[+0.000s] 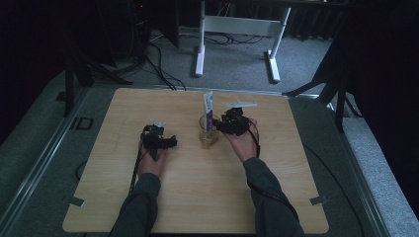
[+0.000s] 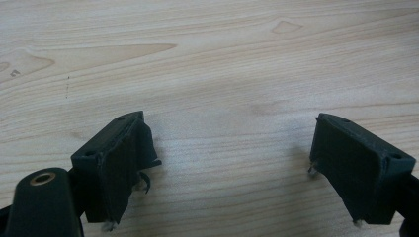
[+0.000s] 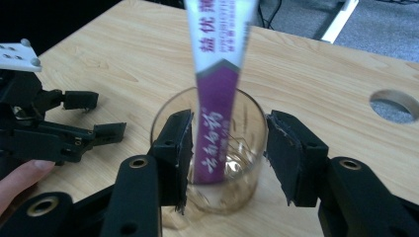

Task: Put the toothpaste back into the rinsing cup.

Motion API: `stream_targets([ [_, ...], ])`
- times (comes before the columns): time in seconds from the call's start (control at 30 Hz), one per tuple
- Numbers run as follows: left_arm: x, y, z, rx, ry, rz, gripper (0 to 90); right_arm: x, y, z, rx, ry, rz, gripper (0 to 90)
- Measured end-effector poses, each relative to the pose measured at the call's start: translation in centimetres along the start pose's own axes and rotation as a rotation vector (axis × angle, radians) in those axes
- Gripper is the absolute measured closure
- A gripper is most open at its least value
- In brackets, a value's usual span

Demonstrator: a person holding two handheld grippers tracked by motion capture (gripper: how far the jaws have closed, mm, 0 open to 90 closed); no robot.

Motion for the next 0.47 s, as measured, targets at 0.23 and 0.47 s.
stream_targets([
  [0.23,0.0,0.0,0.0,-0.001,0.001,0.000,14.4,-2.2,2.4,-1.8,-0.039,-0.103,0.014,51.3],
  [0.47,0.0,0.0,0.0,0.000,0.000,0.000,14.4,-6.0,3.8,-6.9,0.024,-0.150,-0.104,51.4],
])
Point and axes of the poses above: each handheld gripper's, and its own axes: y roughly backward along the jaws, z roughly out of its top, x roughly to its left, the point moved 6 cm from there along -y, roughly forward along the jaws, and after that the axes turned 6 degrees about z, right-handed, at the moved point
